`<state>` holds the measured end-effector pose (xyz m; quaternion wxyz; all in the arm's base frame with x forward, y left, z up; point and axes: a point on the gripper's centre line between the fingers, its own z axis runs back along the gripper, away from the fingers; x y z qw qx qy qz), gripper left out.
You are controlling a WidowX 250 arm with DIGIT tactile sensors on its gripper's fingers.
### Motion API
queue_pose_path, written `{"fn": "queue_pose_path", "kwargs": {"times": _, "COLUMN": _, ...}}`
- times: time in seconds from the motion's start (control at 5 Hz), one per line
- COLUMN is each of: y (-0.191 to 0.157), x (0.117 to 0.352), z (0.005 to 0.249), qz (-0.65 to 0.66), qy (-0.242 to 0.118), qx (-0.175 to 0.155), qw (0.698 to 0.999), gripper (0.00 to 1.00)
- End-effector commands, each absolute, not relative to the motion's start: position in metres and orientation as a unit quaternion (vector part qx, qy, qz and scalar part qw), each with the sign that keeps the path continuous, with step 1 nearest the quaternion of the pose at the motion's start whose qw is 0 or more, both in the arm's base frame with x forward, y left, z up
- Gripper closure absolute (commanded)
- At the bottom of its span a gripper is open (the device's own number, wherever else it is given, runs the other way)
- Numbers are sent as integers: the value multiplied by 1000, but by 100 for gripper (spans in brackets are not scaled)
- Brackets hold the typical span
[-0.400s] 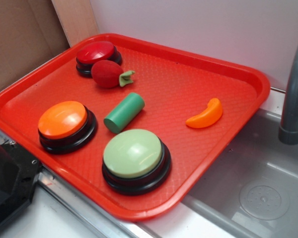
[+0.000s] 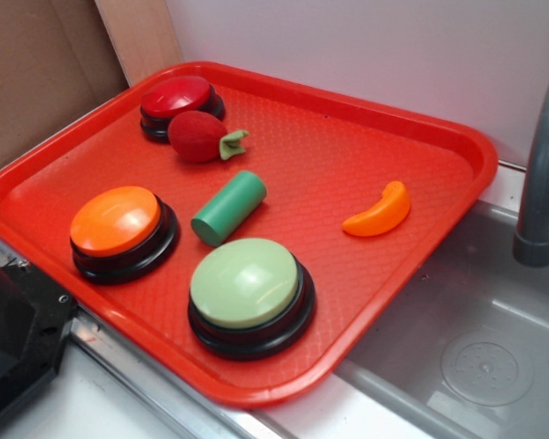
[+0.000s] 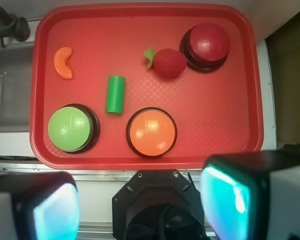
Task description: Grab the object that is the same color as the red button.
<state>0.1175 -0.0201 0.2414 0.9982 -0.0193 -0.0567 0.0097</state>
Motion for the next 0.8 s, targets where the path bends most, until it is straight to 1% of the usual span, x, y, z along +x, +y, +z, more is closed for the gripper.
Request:
{"fn": "queue_pose_path", "kwargs": {"times": 0.0, "y": -4, "x": 154, "z": 211, "qz": 213, "qy": -85, "qx": -33, "qw": 973, "gripper": 0}}
{"fn": "queue_pose_path", "kwargs": {"times": 0.2, "y": 13, "x": 181, "z": 178, "qz": 332, "qy": -116, "qx": -26, "qw": 936, "gripper": 0}}
{"fn": "queue_pose_path", "kwargs": {"times": 0.4, "y": 26, "x": 208, "z": 137, "qz": 403, "qy": -150, "qx": -8, "qw": 903, "gripper": 0}}
{"fn": "queue_pose_path", "kwargs": {"times": 0.6, "y": 29, "x": 228, "z": 108, "qz": 424, "qy": -174, "qx": 8, "qw": 889, "gripper": 0}}
